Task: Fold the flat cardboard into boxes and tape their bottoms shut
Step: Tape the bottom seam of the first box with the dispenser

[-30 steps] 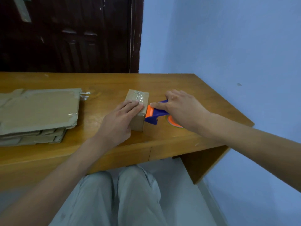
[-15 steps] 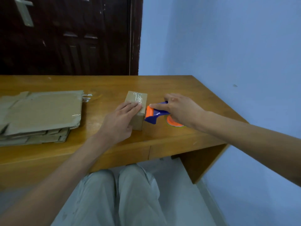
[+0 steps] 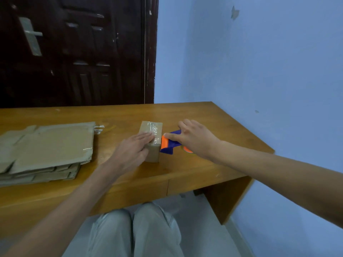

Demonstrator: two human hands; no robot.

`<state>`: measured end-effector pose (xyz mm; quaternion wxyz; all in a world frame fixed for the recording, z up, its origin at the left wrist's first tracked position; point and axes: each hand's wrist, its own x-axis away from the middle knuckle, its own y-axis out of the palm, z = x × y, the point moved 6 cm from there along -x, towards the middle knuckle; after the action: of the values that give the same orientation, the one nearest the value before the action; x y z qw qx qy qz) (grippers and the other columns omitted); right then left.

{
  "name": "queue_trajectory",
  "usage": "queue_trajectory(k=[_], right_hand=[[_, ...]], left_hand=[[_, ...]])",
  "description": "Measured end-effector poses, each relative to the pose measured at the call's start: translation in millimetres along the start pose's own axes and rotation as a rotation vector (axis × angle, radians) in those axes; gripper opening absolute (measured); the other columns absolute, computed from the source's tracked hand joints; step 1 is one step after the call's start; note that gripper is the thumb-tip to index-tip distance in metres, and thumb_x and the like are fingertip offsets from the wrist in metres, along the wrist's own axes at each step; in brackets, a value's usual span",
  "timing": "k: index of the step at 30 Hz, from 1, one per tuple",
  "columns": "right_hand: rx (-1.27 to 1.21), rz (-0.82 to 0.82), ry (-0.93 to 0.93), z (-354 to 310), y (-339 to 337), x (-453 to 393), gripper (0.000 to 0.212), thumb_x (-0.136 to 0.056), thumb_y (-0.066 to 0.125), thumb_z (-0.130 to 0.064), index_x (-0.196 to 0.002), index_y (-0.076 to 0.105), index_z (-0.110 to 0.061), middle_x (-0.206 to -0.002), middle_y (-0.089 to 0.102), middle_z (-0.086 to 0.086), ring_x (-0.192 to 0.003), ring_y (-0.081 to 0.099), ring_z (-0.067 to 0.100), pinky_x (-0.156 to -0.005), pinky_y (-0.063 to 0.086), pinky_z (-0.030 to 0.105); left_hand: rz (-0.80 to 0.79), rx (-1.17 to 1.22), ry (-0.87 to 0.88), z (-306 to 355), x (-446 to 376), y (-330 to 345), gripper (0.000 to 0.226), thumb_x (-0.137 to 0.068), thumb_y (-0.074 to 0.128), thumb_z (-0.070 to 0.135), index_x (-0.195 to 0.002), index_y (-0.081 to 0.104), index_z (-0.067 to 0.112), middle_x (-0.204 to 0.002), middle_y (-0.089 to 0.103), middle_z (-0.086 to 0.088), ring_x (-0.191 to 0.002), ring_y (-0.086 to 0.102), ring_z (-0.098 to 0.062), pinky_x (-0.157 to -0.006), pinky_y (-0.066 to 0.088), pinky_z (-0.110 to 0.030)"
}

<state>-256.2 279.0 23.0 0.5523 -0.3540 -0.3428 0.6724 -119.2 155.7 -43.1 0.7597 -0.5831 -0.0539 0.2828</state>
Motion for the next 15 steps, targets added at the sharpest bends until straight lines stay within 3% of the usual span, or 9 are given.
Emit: queue_trajectory(k=[2,6,15], right_hand=[[-0.007,-0.001,0.035,-2,0,0,0.058,-0.109,0.049,-0.021,-0.161,0.029,-0.034,-0.122,0.053,0.011,-0.111,0.053,0.026,-0.089,0.041,0.035],[-0.107,-0.018,0.090,0,-4,-8,0.051,-0.111,0.043,-0.019,-0.156,0.038,-0.042,-0.101,0.041,0.005,-0.102,0.055,0.026,-0.080,0.032,0.032],[-0.064,-0.096,0.049,6,-16,-22,0.050,-0.108,0.042,-0.010,-0.143,0.054,-0.043,-0.097,0.042,0.004,-0.105,0.062,0.032,-0.078,0.042,0.036]], left_hand=[[-0.004,-0.008,0.005,-1,-1,0,0.071,-0.092,0.029,0.035,-0.161,0.040,0.024,-0.167,0.036,0.006,-0.155,0.029,-0.009,-0.128,0.026,-0.038],[-0.009,-0.025,0.014,-2,0,1,0.071,-0.091,0.028,0.034,-0.160,0.041,0.025,-0.166,0.038,0.006,-0.155,0.030,-0.009,-0.127,0.025,-0.035],[-0.042,0.105,-0.044,-2,5,-2,0.068,-0.093,0.027,0.036,-0.158,0.045,0.025,-0.164,0.040,0.008,-0.153,0.032,-0.007,-0.127,0.018,-0.031]])
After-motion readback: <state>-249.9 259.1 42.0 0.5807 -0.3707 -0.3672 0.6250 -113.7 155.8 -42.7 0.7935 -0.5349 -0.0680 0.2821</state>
